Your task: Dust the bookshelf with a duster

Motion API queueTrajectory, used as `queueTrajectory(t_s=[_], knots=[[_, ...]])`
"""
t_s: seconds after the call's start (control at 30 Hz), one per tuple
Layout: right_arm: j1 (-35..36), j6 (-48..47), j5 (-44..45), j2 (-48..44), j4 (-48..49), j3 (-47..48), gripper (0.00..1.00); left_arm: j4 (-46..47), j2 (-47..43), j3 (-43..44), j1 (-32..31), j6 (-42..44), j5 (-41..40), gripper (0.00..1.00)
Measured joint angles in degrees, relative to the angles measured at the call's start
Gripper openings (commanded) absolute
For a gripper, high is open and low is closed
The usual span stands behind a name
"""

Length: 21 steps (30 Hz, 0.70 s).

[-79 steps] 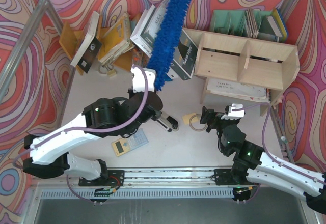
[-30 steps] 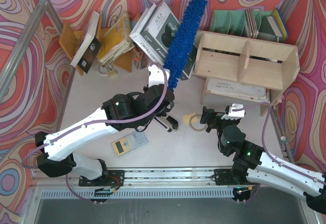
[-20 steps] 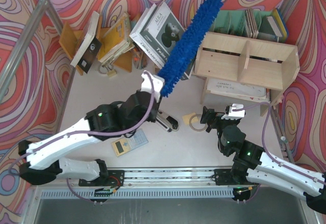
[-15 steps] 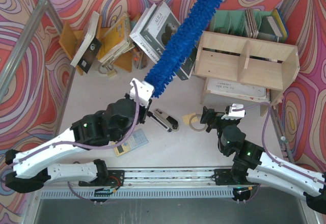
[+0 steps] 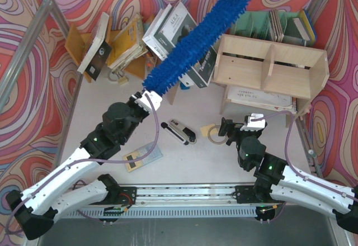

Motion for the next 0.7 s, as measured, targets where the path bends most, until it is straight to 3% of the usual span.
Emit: queueTrajectory(t_s=[0.47, 0.7], knots=[[0.0, 0.0, 0.0, 1.0, 0.0, 0.0, 0.99, 6.6, 5.6, 5.0, 27.5, 3.7, 37.4, 0.0], [0.0, 0.0, 0.2, 2.7, 0.0, 0.3, 0.99, 10.1, 12.4, 9.3, 32.0, 3.1, 47.9, 0.0]])
